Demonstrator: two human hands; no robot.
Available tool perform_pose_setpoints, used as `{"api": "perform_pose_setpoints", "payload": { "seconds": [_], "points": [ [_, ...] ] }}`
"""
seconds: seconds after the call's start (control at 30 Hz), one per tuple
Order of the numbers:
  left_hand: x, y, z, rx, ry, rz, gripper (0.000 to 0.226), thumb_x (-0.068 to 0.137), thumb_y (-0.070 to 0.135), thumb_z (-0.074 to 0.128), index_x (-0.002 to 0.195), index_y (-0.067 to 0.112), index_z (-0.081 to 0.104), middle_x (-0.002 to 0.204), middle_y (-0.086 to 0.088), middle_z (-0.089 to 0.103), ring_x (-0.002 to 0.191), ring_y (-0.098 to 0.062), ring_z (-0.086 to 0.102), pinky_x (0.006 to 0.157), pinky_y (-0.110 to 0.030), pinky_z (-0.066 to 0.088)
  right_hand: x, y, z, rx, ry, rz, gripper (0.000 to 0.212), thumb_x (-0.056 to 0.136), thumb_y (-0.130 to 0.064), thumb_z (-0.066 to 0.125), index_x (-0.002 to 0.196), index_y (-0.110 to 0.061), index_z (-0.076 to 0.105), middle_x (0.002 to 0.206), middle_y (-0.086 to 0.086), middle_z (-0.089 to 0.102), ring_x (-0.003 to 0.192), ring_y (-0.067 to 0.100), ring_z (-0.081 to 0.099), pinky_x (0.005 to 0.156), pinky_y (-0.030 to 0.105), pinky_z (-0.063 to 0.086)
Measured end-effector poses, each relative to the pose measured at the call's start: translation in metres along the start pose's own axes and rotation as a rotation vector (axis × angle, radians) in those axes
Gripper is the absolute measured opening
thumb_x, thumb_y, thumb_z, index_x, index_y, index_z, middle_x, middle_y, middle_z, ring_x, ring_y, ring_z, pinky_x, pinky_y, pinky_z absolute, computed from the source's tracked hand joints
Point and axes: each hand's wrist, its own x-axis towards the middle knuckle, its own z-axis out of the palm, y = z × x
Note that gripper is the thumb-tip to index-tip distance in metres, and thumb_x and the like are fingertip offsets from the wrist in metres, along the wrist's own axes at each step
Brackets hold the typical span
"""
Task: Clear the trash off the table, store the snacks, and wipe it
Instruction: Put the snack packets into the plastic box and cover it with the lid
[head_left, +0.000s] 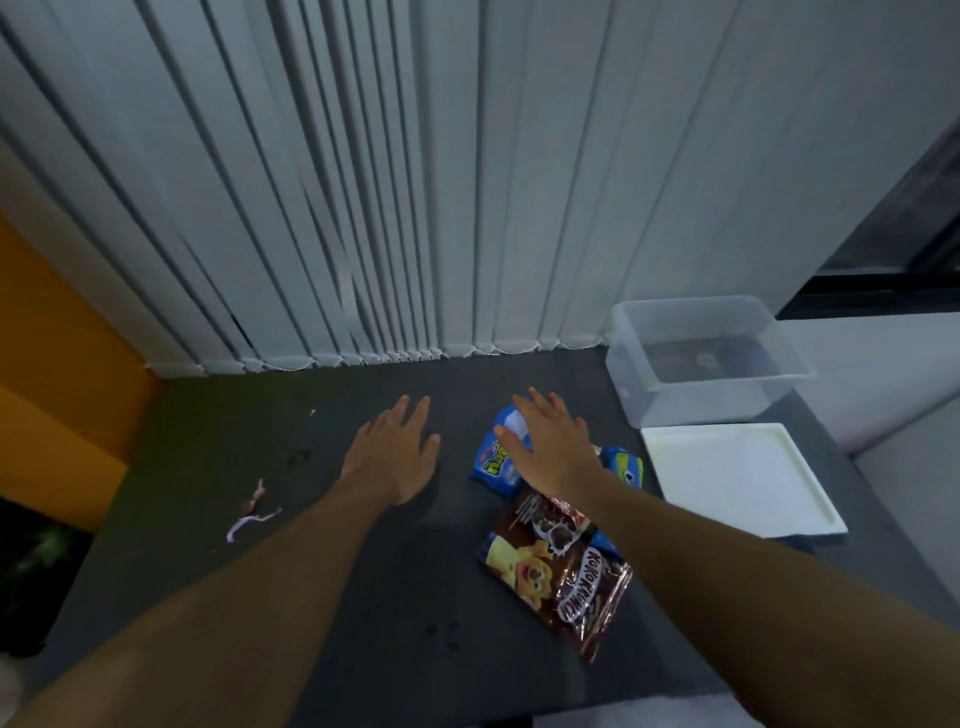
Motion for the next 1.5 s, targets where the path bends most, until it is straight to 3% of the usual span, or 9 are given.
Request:
{"api": "perform_pose_setpoints", "payload": {
  "seconds": [0.3, 0.53, 0.63, 0.73, 0.9, 1.03, 1.17, 1.3, 1.5],
  "points": [
    [0.044, 0.046, 0.034, -0.025, -0.102, 0.014, 0.068, 0.098, 0.051, 0.032, 0.157, 0.031, 0.006, 0.165, -0.002, 0.005, 0.149, -0.031, 0.016, 0.12, -0.046, 0.019, 0.008, 0.07, 0.001, 0.036, -0.047, 0.114, 0.067, 0.098, -0.063, 0.03, 0.155, -0.03, 0.02, 0.166, -0.003, 0.01, 0.152, 0.024, 0.003, 0.118, 0.061, 0.011],
    [0.07, 0.07, 0.062, -0.017, -0.213, 0.056, 0.072, 0.097, 0.052, 0.039, 0.157, 0.031, 0.004, 0.165, -0.004, 0.001, 0.149, -0.036, 0.012, 0.118, -0.05, 0.021, -0.003, 0.106, 0.02, 0.05, -0.04, 0.252, 0.059, 0.101, -0.053, 0.034, 0.152, -0.026, 0.027, 0.164, 0.001, 0.016, 0.151, 0.029, 0.009, 0.116, 0.062, 0.019],
    [0.08, 0.078, 0.075, -0.034, -0.274, 0.07, 0.077, 0.096, 0.052, 0.044, 0.157, 0.031, 0.002, 0.165, -0.005, -0.004, 0.15, -0.034, 0.007, 0.119, -0.051, 0.021, -0.013, 0.117, 0.029, 0.067, -0.045, 0.34, 0.061, 0.098, -0.059, 0.034, 0.151, -0.028, 0.028, 0.164, 0.001, 0.015, 0.151, 0.03, 0.009, 0.115, 0.065, 0.019],
    [0.088, 0.083, 0.088, -0.043, -0.304, 0.086, 0.083, 0.093, 0.053, 0.05, 0.157, 0.031, 0.002, 0.164, -0.007, -0.007, 0.149, -0.034, 0.005, 0.118, -0.051, 0.023, -0.025, 0.126, 0.038, 0.12, -0.082, 0.41, 0.073, 0.091, -0.072, 0.037, 0.151, -0.033, 0.022, 0.165, -0.003, 0.009, 0.151, 0.03, 0.006, 0.112, 0.069, 0.02],
    [0.1, 0.085, 0.105, -0.114, -0.36, 0.09, 0.087, 0.087, 0.051, 0.062, 0.154, 0.037, 0.008, 0.16, -0.009, -0.003, 0.145, -0.037, 0.016, 0.113, -0.054, 0.031, -0.04, 0.131, 0.048, 0.2, -0.138, 0.415, 0.117, 0.063, -0.094, 0.043, 0.156, -0.032, 0.008, 0.166, -0.005, -0.005, 0.151, 0.031, 0.004, 0.115, 0.062, 0.025],
    [0.106, 0.086, 0.111, -0.153, -0.342, 0.099, 0.084, 0.082, 0.043, 0.072, 0.147, 0.036, 0.02, 0.147, -0.007, 0.009, 0.131, -0.039, 0.034, 0.104, -0.054, 0.041, -0.04, 0.133, 0.052, 0.213, -0.132, 0.389, 0.108, 0.076, -0.069, 0.067, 0.157, -0.026, 0.009, 0.166, -0.003, -0.008, 0.15, 0.034, 0.012, 0.119, 0.05, 0.024],
    [0.111, 0.087, 0.112, -0.141, -0.303, 0.106, 0.075, 0.08, 0.032, 0.072, 0.137, 0.029, 0.024, 0.131, -0.007, 0.016, 0.113, -0.038, 0.045, 0.092, -0.052, 0.05, -0.036, 0.134, 0.053, 0.191, -0.137, 0.364, 0.103, 0.081, -0.054, 0.071, 0.157, -0.019, 0.012, 0.166, 0.003, -0.006, 0.149, 0.036, 0.015, 0.119, 0.044, 0.02],
    [0.112, 0.088, 0.11, -0.176, -0.311, 0.07, 0.077, 0.079, 0.023, 0.072, 0.137, 0.03, 0.021, 0.132, -0.009, 0.017, 0.117, -0.037, 0.04, 0.093, -0.052, 0.05, -0.037, 0.132, 0.044, 0.171, -0.159, 0.335, 0.105, 0.083, -0.047, 0.074, 0.158, -0.015, 0.009, 0.166, 0.007, -0.007, 0.151, 0.031, 0.009, 0.12, 0.04, 0.013],
    [0.117, 0.084, 0.104, -0.204, -0.3, 0.067, 0.087, 0.08, 0.027, 0.07, 0.145, 0.031, 0.013, 0.134, -0.016, 0.024, 0.121, -0.038, 0.038, 0.098, -0.05, 0.047, -0.037, 0.134, 0.038, 0.186, -0.184, 0.349, 0.102, 0.081, -0.034, 0.077, 0.157, -0.016, 0.011, 0.166, 0.005, -0.003, 0.149, 0.032, 0.015, 0.119, 0.041, 0.02]
  ]
}}
